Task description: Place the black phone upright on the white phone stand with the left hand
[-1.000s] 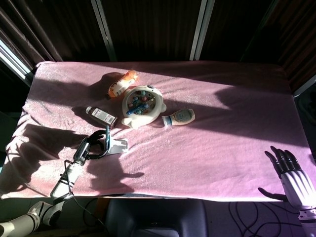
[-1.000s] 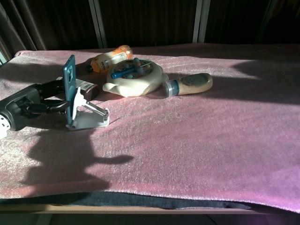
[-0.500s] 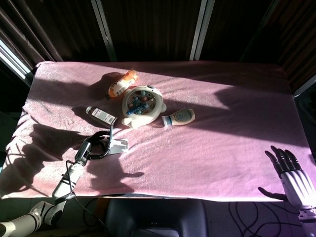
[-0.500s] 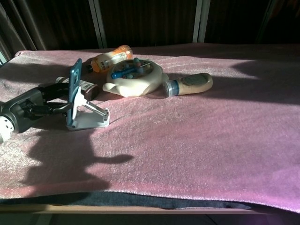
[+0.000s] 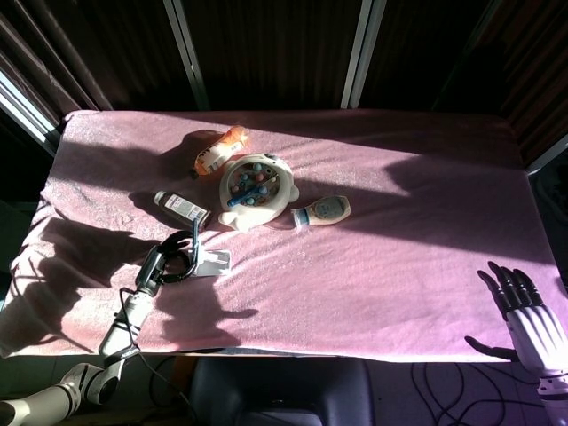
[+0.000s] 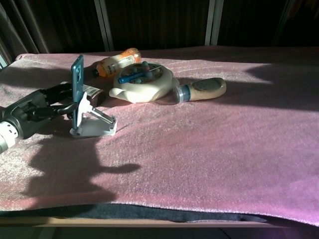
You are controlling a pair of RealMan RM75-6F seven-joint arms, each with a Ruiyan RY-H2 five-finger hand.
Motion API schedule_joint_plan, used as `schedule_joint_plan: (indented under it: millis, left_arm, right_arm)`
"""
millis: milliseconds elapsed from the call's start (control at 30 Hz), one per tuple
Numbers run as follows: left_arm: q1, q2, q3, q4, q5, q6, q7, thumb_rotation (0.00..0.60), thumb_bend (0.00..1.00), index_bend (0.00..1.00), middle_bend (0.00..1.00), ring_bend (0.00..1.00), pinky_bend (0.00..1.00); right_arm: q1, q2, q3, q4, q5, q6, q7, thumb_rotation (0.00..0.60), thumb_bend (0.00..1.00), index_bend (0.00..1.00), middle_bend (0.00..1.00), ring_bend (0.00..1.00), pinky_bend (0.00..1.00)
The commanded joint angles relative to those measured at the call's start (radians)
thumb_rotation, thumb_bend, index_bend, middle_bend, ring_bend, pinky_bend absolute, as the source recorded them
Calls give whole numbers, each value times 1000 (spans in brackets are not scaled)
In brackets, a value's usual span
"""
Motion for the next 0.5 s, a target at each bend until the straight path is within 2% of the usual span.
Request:
schedule_joint_plan:
  millis: [33, 367, 500]
  left_arm:
    - [0, -5, 2, 5, 1, -2, 2, 600, 420, 807, 954, 570, 144]
    - [-1, -54, 13, 86, 23, 26, 20, 600, 420, 804, 951, 550, 134]
    - [2, -73, 24, 118, 37, 44, 18, 600, 419, 765, 915, 516, 121]
  right_arm:
    - [0, 0, 0, 0, -1, 1, 2, 600, 121, 0, 0, 0, 0]
    - [-1, 1, -1, 1, -2, 2, 5, 600, 121, 0, 0, 0, 0]
    - [-1, 1, -1, 1, -3, 2, 4, 600, 121, 0, 0, 0, 0]
